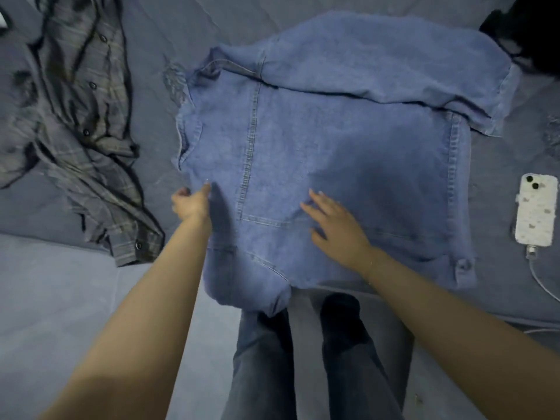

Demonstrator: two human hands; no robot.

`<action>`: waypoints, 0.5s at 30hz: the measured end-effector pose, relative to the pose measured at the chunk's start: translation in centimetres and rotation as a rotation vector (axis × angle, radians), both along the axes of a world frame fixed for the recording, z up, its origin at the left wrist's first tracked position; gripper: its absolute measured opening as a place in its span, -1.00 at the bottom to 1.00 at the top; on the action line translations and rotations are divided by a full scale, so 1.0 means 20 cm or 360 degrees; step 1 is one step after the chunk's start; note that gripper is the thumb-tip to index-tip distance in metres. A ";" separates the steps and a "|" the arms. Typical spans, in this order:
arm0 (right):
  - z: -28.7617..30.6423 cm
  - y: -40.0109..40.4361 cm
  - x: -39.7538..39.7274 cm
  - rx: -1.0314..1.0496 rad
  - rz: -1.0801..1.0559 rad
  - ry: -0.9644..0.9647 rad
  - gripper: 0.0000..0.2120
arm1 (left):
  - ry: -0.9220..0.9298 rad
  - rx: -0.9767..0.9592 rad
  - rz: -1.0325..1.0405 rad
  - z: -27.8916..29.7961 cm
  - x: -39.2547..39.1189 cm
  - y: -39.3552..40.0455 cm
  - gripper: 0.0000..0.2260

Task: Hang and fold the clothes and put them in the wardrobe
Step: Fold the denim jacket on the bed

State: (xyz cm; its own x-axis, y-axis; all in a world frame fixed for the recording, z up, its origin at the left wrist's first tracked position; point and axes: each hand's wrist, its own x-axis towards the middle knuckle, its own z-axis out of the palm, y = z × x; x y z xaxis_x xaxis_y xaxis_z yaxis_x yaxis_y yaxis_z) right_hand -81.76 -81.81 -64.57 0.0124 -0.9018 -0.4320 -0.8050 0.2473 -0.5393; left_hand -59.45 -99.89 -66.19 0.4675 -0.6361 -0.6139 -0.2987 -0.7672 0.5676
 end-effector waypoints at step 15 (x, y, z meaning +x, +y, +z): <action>-0.14 -0.52 0.13 0.0058 -0.0059 -0.0111 -0.52 | 0.0457 0.0067 -0.0319 -0.10 0.39 -0.42 -0.68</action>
State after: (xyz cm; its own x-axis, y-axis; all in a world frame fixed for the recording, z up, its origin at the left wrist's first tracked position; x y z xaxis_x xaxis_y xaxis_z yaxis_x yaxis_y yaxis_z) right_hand -79.18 -92.27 -67.41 0.0106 -0.8860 -0.4636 -0.7557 0.2965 -0.5839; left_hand -51.56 -108.24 -68.27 0.1404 -0.6692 -0.7297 -0.2782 -0.7340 0.6195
